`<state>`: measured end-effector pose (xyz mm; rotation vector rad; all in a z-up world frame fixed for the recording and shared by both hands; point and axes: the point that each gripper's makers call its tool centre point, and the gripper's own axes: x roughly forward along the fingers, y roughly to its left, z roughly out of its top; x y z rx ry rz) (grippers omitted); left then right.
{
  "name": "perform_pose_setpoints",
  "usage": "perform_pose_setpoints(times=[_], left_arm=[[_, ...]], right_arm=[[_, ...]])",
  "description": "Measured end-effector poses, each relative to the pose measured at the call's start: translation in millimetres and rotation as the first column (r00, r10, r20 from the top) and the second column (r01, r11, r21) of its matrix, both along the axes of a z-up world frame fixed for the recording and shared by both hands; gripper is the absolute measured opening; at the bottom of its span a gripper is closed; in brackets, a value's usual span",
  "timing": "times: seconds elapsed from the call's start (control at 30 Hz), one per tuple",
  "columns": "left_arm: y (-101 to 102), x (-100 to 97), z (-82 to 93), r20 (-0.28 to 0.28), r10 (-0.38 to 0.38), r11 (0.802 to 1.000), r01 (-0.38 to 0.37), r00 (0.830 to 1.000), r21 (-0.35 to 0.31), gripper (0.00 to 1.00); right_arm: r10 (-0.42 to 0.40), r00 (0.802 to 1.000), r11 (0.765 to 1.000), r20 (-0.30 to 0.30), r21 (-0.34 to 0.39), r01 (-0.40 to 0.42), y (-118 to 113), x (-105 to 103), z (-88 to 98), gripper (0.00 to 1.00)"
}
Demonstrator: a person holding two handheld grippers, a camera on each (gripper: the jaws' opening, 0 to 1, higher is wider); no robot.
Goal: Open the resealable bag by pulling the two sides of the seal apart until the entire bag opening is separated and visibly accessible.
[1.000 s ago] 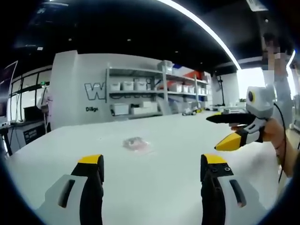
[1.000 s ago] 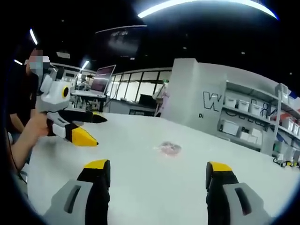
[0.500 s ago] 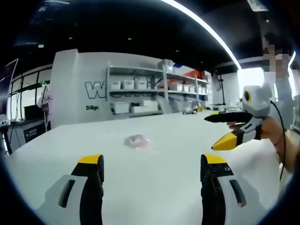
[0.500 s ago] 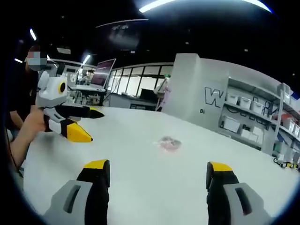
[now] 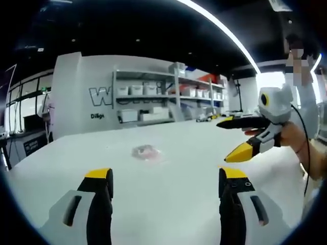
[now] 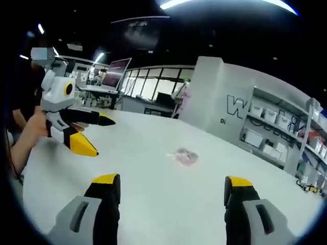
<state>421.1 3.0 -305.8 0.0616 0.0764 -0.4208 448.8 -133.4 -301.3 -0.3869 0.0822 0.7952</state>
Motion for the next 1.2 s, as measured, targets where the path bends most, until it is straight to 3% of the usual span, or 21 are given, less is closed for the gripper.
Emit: perform_pose_setpoints(times=[0.4, 0.9, 1.2], left_arm=[[-2, 0.2, -1.6, 0.005, -0.013, 1.000, 0.013, 1.000, 0.004, 0.85], [-7, 1.6, 2.6, -0.006, -0.031, 0.998, 0.031, 1.000, 0.049, 0.85], [-6, 5.3, 5.4, -0.007, -0.027, 0.999, 0.027, 1.000, 0.039, 0.84]], right_arm=[[0.004, 1.000, 1.000, -0.009, -0.018, -0.004, 2, 8, 2.6, 0.70], [0.046, 0.999, 0.996, -0.012, -0.070, -0.047, 9, 8, 0.1, 0.70], [0.086, 0.996, 0.992, -0.003, -0.091, -0.086, 20, 8, 2.6, 0.69]])
